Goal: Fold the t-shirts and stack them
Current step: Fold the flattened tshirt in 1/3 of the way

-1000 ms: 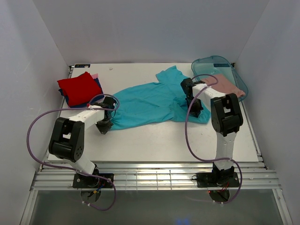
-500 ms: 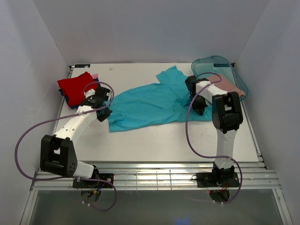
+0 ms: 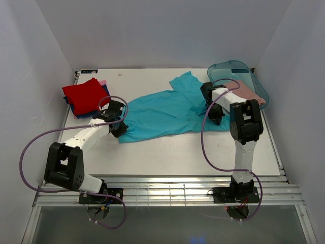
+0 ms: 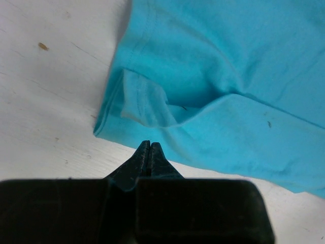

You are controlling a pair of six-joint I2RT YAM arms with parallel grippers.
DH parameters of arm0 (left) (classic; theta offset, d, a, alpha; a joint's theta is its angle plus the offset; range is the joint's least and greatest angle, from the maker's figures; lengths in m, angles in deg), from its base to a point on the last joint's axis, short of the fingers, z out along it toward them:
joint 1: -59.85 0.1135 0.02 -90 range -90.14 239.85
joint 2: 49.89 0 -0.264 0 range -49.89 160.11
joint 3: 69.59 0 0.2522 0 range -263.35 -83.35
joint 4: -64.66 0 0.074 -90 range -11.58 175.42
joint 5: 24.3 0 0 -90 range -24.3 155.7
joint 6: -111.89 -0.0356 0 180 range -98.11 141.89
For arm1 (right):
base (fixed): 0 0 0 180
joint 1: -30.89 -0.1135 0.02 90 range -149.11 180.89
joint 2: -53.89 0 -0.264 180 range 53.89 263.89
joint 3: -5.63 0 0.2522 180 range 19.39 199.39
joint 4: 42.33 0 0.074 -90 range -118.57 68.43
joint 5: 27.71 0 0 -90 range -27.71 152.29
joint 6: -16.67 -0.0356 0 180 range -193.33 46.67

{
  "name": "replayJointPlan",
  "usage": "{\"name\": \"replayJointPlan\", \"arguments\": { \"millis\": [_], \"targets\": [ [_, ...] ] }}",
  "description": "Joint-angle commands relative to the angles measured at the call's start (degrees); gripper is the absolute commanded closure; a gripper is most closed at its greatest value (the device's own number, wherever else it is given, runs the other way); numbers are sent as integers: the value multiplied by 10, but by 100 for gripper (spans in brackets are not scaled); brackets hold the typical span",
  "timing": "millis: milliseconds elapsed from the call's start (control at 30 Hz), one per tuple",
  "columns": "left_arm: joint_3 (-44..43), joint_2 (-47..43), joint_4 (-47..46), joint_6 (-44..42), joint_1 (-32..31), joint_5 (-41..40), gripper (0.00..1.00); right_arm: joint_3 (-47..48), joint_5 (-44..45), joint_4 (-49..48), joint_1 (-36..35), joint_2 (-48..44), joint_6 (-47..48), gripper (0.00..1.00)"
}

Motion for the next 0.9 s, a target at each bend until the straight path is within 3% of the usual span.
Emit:
{"name": "replayJointPlan", "arguments": {
  "millis": [0,400,867],
  "targets": [
    [5,-2,-29,18,-22,12,100,1,-10,-5,3,12,-2,92],
    [9,61,-46,30,-33,-6,100,-5,-11,-6,3,-1,-1,92],
    [-38,69,-45,23,-32,-68,100,-24,-16,-12,3,-13,3,92]
  ]
}}
